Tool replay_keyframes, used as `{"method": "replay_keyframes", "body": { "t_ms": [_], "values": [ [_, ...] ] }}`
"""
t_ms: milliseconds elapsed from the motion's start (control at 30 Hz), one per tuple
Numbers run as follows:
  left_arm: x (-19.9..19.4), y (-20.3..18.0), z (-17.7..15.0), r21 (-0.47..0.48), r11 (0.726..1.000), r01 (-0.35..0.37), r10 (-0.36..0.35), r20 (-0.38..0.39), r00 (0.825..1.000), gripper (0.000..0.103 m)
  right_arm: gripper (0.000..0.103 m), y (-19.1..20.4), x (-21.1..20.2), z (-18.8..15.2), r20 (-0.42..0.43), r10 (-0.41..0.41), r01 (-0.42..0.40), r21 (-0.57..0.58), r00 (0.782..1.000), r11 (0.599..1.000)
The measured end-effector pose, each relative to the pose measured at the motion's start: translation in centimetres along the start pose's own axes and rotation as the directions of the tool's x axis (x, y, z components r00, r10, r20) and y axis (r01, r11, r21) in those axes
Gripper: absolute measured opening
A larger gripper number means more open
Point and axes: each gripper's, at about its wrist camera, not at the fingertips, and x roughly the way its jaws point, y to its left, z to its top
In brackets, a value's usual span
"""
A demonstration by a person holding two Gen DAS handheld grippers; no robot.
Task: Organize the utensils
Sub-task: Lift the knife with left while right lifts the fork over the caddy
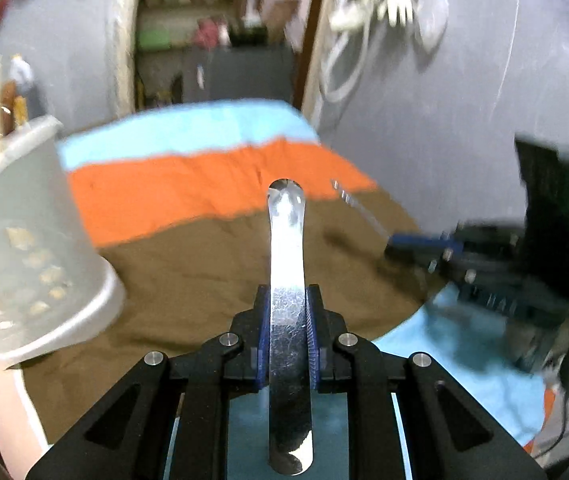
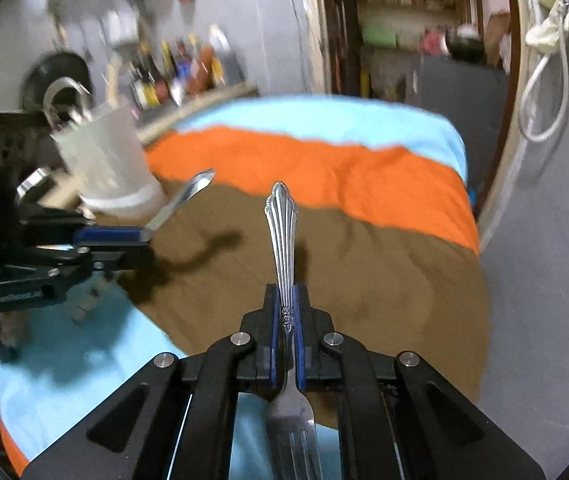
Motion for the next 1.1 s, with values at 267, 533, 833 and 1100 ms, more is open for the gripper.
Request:
{"method": "replay_keyframes", "body": {
  "t_ms": [267, 533, 833, 1100],
  "values": [
    [-5.1, -1.3, 0.5, 0.010, 0.995, -0.102, 0.096, 0.273, 0.957, 0.013, 0.005, 2.2, -1.6, 2.2, 0.201, 0.078, -0.078, -0.009, 0.976, 0.997],
    [-6.6, 0.5, 2.9, -0.063, 0.991, -0.119, 0.134, 0.382, 0.915, 0.013, 0.005, 3.8, -2.7, 5.2, 0.382, 0.110, -0.110, -0.022, 0.918, 0.994],
    [-11.4, 4.5, 4.7, -0.102, 0.984, -0.147, 0.178, 0.466, 0.867, 0.013, 0.005, 5.4, -2.6, 9.5, 0.473, 0.167, -0.166, -0.045, 0.865, 0.985],
    [-14.9, 10.5, 6.6, -0.172, 0.962, -0.211, 0.271, 0.530, 0.803, 0.013, 0.005, 9.1, -1.5, 13.8, 0.532, 0.257, -0.246, -0.093, 0.807, 0.965]
  ]
}}
